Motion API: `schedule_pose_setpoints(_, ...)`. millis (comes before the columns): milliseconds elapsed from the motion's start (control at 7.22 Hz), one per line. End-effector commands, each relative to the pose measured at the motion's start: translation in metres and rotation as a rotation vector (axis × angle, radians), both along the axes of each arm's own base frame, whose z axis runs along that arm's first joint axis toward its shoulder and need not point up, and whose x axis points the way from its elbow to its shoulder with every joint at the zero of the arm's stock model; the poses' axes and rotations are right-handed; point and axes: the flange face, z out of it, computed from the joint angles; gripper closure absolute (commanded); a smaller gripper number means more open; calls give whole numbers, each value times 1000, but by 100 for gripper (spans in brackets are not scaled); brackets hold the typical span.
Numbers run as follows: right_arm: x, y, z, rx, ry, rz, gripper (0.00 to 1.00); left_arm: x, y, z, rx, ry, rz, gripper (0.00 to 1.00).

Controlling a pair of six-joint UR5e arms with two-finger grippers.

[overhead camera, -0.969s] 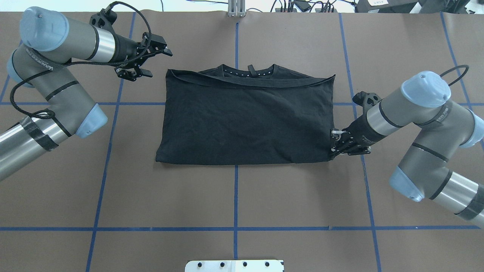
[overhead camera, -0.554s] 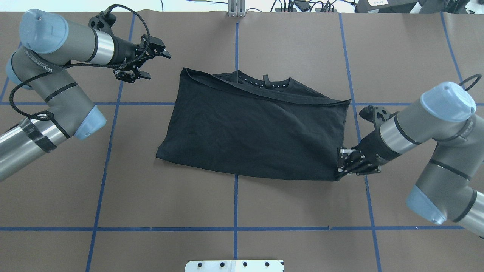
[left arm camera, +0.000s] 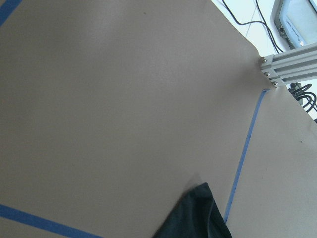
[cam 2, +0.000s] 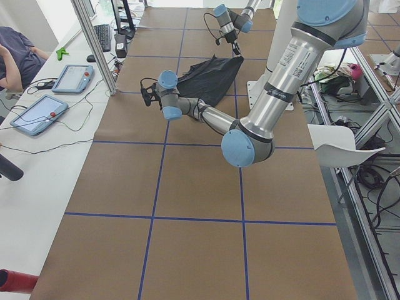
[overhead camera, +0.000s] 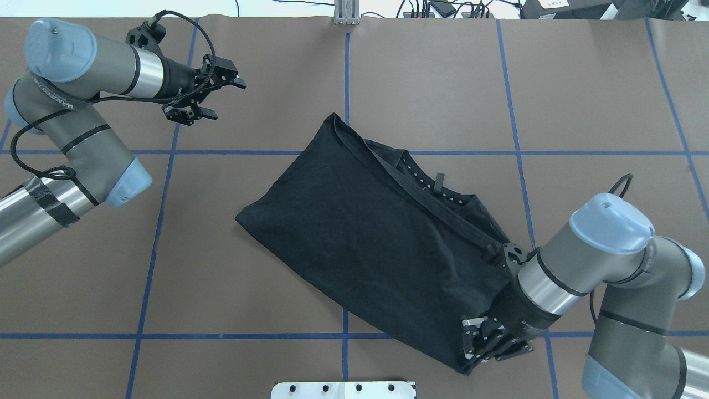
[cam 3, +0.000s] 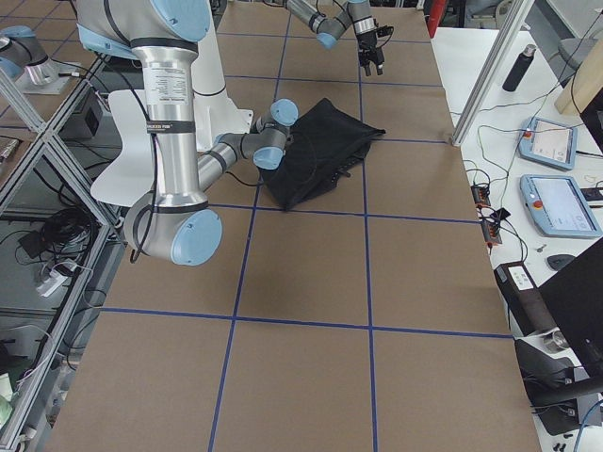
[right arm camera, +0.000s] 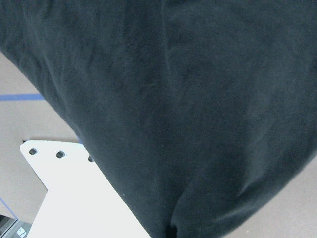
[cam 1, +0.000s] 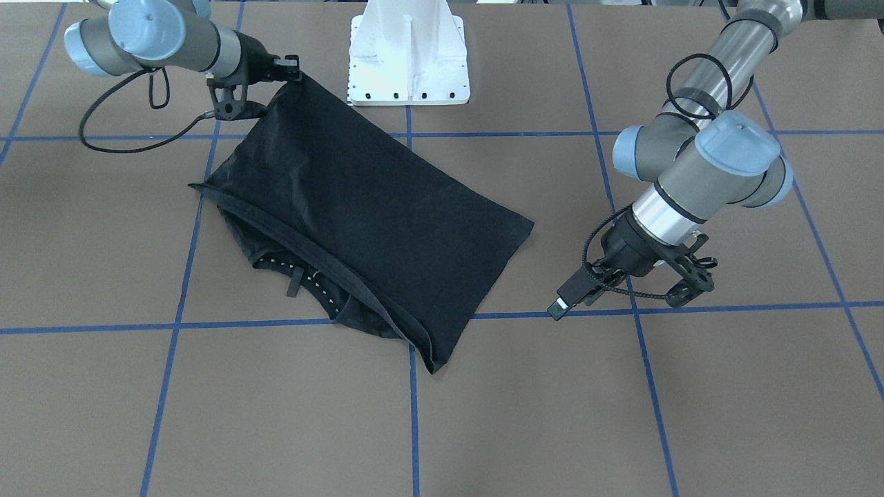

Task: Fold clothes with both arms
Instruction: 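Pull the grasped corner toward the robot with the right gripper, rotating the shirt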

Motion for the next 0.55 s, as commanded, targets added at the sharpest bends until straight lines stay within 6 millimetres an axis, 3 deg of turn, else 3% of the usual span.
schedule_pose_setpoints(0,-15,11,-21,-42,-5,-25,0,1,4,11,-6,-10,9,1)
schedule_pose_setpoints(138,1,-17,-19,-44,-4,37,0,2,9,7,-2,-2,19,1)
schedule_pose_setpoints(277,29,-57,-16,-47,0,134,0,20,39,2,15,11,66,0)
schedule_pose_setpoints(415,50,-86,-14,-47,2,207,0,24,74,10,20,16,104,0)
